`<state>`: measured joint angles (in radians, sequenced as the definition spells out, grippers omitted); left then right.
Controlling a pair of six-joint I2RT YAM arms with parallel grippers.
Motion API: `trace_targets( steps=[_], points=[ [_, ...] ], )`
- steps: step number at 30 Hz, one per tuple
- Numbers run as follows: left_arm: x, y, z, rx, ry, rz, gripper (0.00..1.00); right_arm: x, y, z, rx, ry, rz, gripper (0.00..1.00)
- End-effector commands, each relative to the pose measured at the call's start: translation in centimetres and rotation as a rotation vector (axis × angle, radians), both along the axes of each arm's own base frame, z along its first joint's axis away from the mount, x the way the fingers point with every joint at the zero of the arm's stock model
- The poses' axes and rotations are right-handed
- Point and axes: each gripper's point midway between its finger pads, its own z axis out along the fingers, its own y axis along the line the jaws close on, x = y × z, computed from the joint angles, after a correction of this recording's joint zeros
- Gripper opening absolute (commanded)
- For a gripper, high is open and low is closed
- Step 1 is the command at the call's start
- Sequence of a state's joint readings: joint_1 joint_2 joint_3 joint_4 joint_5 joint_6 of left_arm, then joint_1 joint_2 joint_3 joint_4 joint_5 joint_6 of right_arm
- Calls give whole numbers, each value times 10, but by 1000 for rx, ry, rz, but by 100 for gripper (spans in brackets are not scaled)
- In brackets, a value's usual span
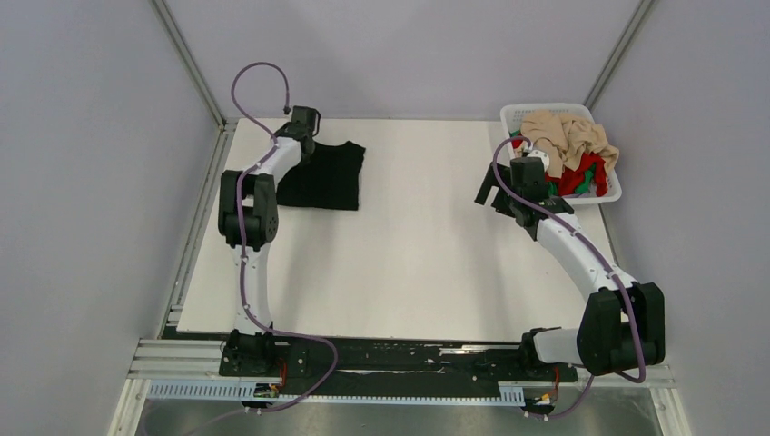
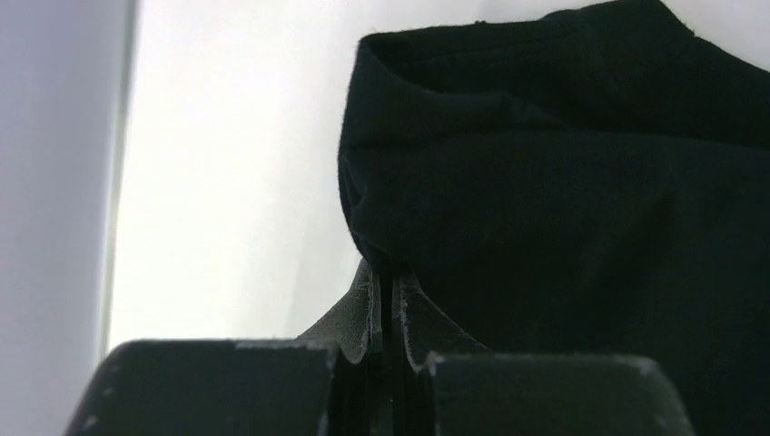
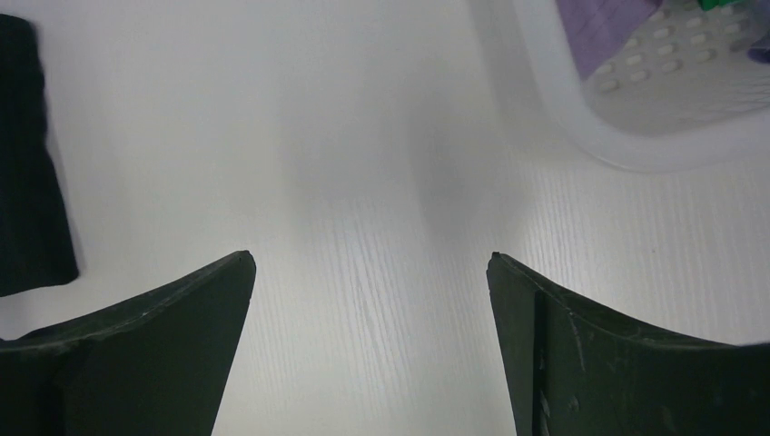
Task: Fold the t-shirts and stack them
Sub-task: Put the neatly folded tshirt into the corner of the board with the left arm
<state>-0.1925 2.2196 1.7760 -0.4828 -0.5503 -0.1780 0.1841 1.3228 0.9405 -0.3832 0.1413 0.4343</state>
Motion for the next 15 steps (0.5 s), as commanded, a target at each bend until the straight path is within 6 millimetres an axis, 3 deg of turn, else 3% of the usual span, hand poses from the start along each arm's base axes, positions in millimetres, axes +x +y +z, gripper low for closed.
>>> trace_targets(
  steps=[1,3,4,5,6,7,10,11,15],
  points=[
    [42,51,32,117,-77,4,0,19,-15,30,-49,-109,-53,100],
    [55,66,27,154,-68,-5,0,20,-17,28,-59,-105,-58,100],
    [63,70,36,165,-91,-3,0,20,-18,27,-64,-102,-60,100],
    [65,80,28,193,-66,1,0,21,-18,26,-69,-97,-62,100],
    [72,84,39,203,-90,9,0,21,-20,24,-72,-94,-65,100],
    [73,95,33,231,-76,32,0,22,-21,22,-78,-87,-68,100],
    [86,114,49,272,-117,78,0,25,-23,16,-88,-71,-68,100],
    [87,122,44,282,-108,89,0,26,-22,14,-87,-65,-67,100],
    [93,140,60,307,-158,174,7,31,-22,13,-84,-61,-64,100]
  ],
)
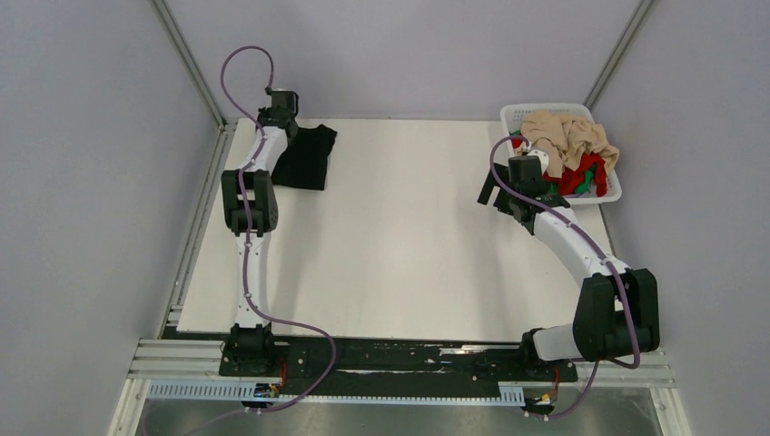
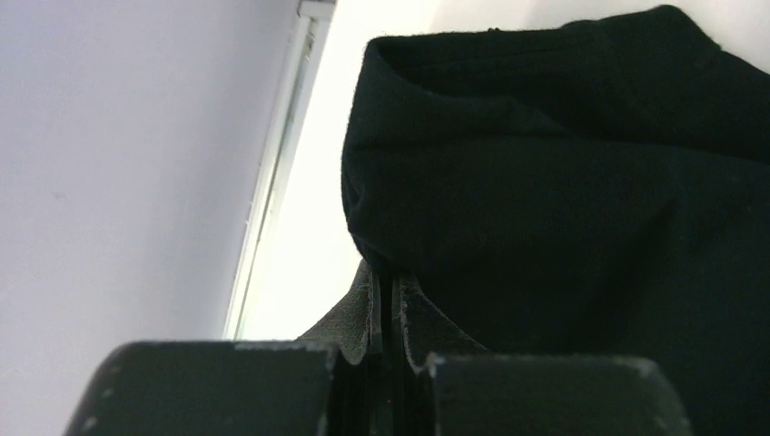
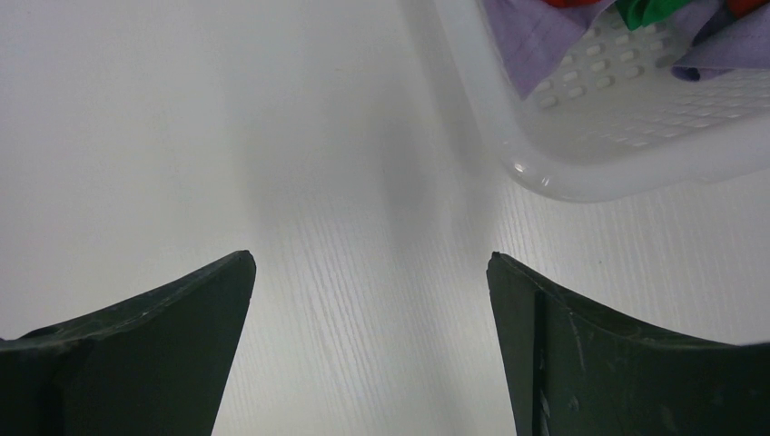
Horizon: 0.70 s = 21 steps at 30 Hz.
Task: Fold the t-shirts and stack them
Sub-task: Put the neatly folded tshirt into the corner of the board with the left arm
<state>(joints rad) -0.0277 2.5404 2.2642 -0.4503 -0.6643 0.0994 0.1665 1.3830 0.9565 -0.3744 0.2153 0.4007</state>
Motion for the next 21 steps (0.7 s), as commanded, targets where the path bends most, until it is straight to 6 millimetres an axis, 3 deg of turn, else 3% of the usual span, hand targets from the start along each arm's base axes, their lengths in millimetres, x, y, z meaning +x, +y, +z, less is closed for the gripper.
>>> trace_targets(
  steps=[1,5,6,7,9,12,13,14,15,16,17,18,19,20,21],
  points=[
    [9,31,49,89,-112,102,16,23,-3,26,-7,-90,-13,100],
    [11,35,65,113,-157,124,29,25,0,26,2,-91,-5,100],
    [11,36,71,118,-174,132,40,25,1,27,8,-95,0,100],
    [9,38,76,129,-179,149,73,26,2,28,14,-100,5,100],
    [6,40,92,130,-203,170,96,26,4,32,23,-112,10,100],
    [-2,39,112,107,-229,186,100,25,6,37,46,-127,7,100],
    [-5,36,128,71,-273,194,100,23,7,39,57,-132,4,100],
    [-12,34,126,55,-248,190,100,22,7,41,70,-141,-2,100],
    [-15,28,142,-1,-291,176,100,21,8,43,82,-146,-6,100],
    [-21,23,132,-36,-259,163,100,19,9,46,94,-154,-9,100],
    [-24,11,151,-120,-313,131,100,17,9,48,106,-160,-10,100],
    [-32,4,138,-162,-279,113,100,13,11,52,123,-172,-6,100],
    [-36,-10,155,-255,-323,70,100,11,12,56,138,-183,-3,100],
    [-43,-28,135,-353,-287,30,100,7,13,58,151,-190,-1,100],
    [-53,-37,157,-405,-324,-2,100,3,14,61,165,-198,1,100]
  ],
)
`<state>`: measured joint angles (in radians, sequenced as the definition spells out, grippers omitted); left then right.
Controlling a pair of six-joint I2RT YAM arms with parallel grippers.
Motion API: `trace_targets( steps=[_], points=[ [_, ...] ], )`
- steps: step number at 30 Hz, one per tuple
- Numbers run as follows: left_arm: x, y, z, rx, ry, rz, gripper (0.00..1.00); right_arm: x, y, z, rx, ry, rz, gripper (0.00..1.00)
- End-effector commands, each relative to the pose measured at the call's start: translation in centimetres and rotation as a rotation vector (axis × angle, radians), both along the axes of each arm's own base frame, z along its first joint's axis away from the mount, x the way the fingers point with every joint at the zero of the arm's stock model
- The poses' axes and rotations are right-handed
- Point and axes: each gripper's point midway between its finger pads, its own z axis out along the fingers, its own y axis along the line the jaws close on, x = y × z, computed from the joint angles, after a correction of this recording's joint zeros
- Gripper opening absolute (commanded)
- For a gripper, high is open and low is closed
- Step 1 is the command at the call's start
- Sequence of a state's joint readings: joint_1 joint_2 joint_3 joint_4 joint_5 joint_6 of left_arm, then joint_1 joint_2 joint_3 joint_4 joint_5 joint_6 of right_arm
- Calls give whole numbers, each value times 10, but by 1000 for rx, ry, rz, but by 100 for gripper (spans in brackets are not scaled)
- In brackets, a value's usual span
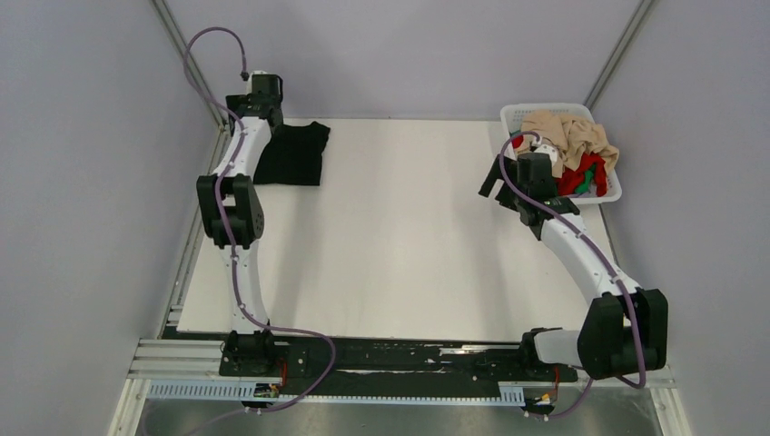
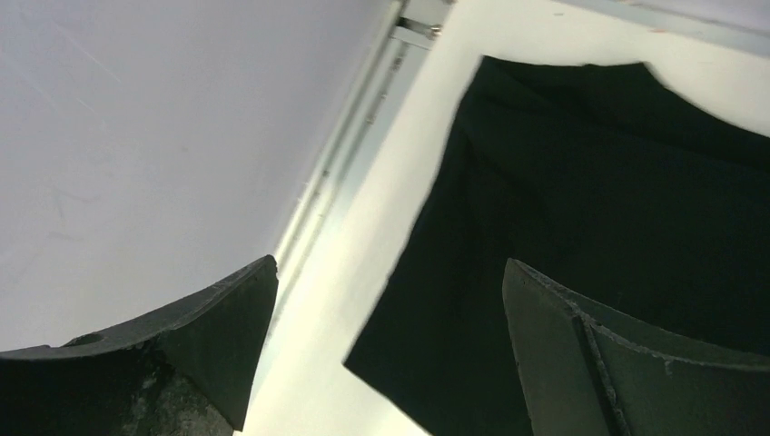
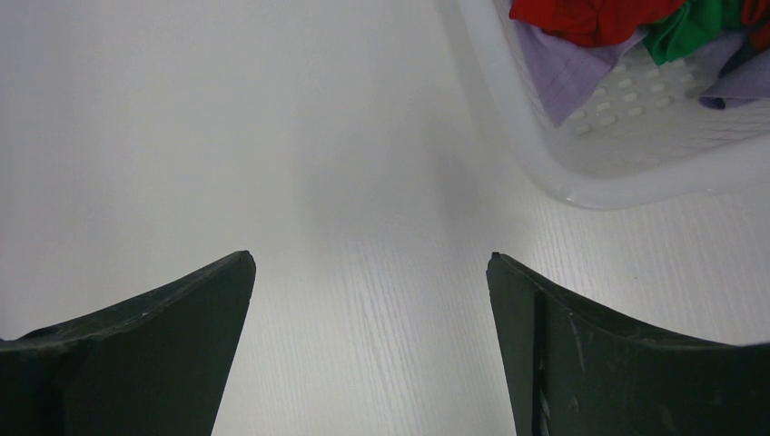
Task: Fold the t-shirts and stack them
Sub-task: Put the neatly folded tshirt into the corner of the board with the left arm, then reset both arms
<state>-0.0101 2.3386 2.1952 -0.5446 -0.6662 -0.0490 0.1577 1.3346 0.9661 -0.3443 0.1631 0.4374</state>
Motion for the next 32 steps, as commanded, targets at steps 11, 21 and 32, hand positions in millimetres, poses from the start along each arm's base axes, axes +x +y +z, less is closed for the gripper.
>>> trace_targets(
  steps=[11,21,32],
  points=[
    [-195,-169,66,-833,-328,-468,100,-54,10,31,175,-153,41,100],
    [-310,-213,-6,-896,-156,-485,100,-89,12,-2,232,-125,26,100],
    [-319,-201,-14,-856,-147,-451,100,-95,-6,-6,215,-198,-74,100]
  ],
)
